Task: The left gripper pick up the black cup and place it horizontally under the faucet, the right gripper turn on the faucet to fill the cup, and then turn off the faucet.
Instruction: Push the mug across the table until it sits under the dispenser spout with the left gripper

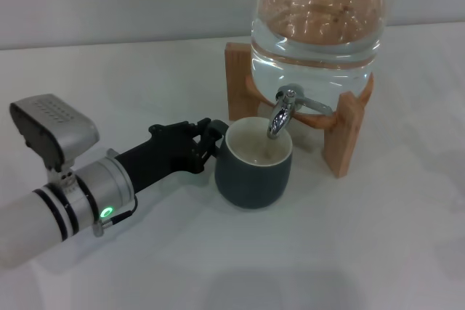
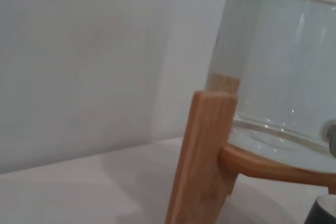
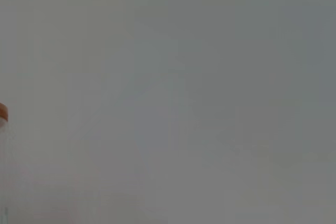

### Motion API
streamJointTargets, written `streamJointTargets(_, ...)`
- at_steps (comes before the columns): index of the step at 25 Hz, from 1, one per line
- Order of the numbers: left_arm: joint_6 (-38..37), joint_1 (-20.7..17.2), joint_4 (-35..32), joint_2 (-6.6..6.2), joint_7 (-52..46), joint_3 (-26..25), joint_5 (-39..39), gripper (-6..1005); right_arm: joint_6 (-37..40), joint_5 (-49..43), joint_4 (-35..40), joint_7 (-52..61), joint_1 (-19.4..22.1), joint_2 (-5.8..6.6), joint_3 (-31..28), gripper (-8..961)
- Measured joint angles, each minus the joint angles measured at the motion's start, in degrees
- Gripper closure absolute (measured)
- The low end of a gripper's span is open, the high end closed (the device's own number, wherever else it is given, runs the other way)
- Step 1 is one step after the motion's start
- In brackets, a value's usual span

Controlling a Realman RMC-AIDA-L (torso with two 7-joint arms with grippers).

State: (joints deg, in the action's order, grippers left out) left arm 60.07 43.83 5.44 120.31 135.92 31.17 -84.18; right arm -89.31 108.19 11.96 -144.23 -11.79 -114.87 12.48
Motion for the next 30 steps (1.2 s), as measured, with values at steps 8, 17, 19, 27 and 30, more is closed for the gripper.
streamJointTargets(8, -2.26, 1.91, 1.44, 0.09, 1.09, -0.02, 0.31, 813, -0.17, 0.00, 0.15, 0.01, 0.29, 0.02, 0.00, 127)
streamJointTargets(17, -3.77, 3.30, 1.60, 0.19, 1.10, -0.06, 0.32, 814, -0.04, 0.00, 0.15, 0.01, 0.21, 0.09, 0.00, 127)
streamJointTargets(19, -4.16, 3.68, 1.82, 0.19, 1.10, -0.04, 0.34, 813, -0.04, 0.00, 0.14, 0.01, 0.17, 0.09, -0.01, 127)
streamJointTargets(27, -5.57, 4.22, 2.60, 0.18, 2.26, 0.27, 0.59, 814, 0.11, 0.00, 0.08, -0.02, -0.07, 0.05, 0.00, 127)
streamJointTargets(30, -5.85, 4.24, 3.21, 0.19, 3.01, 0.26, 0.64, 815, 0.16, 0.00, 0.07, -0.01, -0.10, 0.01, 0.00, 127)
